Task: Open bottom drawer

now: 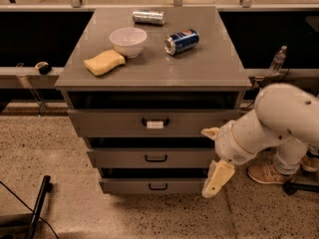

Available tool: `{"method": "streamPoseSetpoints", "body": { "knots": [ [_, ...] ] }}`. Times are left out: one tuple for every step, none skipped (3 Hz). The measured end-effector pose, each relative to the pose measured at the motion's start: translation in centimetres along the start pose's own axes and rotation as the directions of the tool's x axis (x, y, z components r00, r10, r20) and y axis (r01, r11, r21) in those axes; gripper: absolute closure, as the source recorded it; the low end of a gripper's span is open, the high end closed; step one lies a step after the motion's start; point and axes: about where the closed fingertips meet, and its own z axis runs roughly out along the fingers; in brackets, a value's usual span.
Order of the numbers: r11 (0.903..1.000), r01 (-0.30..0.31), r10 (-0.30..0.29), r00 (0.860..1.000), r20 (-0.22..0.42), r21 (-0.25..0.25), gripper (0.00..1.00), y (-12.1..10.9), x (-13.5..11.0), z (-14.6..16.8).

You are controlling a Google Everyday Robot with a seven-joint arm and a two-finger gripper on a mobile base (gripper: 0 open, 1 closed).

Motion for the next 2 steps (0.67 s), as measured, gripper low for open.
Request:
{"method": "streamPoseSetpoints", "body": {
  "knots": [
    [0.9989,-0.028,0.019,0.976,0.216,0.039,0.00,-0.4,1.5,5.8],
    [0.9967,-0.020,-0.001,0.965,0.264,0.079,0.00,-1.3,3.0,8.7]
  ]
}}
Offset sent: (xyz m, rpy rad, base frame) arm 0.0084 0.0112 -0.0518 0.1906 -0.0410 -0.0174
